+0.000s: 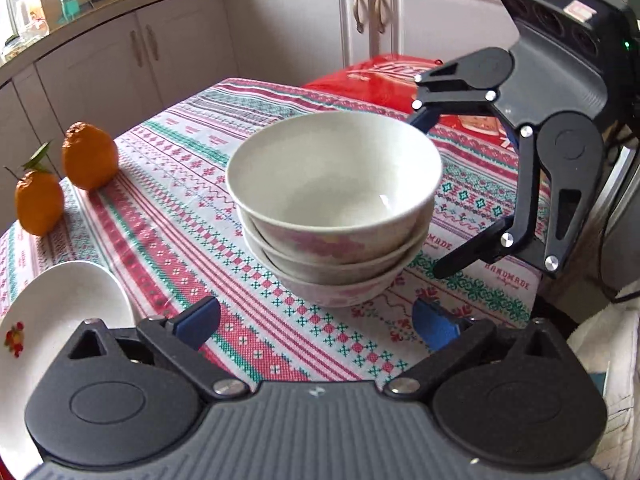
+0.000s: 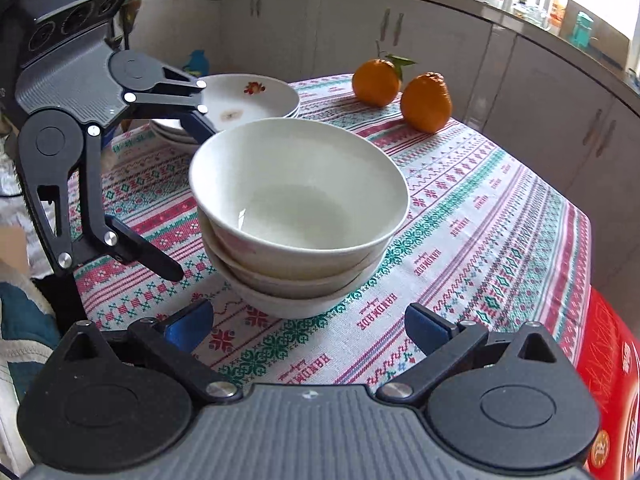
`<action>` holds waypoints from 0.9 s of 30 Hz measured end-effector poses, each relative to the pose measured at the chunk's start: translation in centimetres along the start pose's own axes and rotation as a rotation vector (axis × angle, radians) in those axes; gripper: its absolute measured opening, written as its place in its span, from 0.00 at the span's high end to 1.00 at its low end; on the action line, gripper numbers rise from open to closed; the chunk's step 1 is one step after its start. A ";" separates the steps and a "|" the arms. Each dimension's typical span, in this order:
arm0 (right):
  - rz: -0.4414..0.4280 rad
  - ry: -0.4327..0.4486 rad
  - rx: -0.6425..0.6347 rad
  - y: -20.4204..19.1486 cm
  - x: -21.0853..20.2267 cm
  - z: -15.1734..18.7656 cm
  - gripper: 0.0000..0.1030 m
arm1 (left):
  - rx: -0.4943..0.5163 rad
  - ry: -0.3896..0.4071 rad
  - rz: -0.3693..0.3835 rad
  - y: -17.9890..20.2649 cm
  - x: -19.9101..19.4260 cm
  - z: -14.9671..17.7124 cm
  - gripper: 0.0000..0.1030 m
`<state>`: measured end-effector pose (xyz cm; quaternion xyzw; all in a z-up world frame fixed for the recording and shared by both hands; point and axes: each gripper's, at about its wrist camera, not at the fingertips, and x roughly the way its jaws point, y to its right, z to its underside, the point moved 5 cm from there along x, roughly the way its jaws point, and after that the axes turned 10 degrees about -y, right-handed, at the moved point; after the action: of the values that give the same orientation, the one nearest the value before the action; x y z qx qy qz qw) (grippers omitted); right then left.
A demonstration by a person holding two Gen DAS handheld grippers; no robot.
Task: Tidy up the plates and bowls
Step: 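Grasp the three nested bowls with both grippers from opposite rims and lift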
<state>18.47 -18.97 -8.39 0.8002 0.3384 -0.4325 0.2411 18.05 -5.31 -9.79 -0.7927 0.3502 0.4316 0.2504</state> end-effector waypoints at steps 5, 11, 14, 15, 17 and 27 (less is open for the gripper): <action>-0.026 -0.030 -0.090 0.5 1.2 -1.1 0.00 | 0.039 -0.006 0.032 -0.5 1.2 -0.5 0.02; -0.097 -0.057 -0.176 0.7 1.9 -2.3 0.01 | 0.122 0.003 0.085 -0.8 1.5 -1.2 0.05; -0.110 -0.071 -0.216 0.6 2.2 -2.7 0.02 | 0.151 0.007 0.111 -0.8 1.6 -1.6 0.05; -0.119 -0.072 -0.223 0.6 2.2 -2.8 0.03 | 0.160 0.005 0.118 -0.9 1.7 -1.7 0.05; -0.125 -0.080 -0.231 0.8 2.2 -3.1 0.04 | 0.170 -0.002 0.130 -1.1 1.9 -1.9 0.06; -0.157 -0.097 -0.250 0.7 2.0 -3.2 0.10 | 0.222 -0.034 0.206 -1.4 2.7 -2.5 0.17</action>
<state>21.52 -16.60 -8.45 0.7132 0.4390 -0.4427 0.3203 21.41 -7.07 -10.72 -0.7126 0.4710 0.4269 0.2968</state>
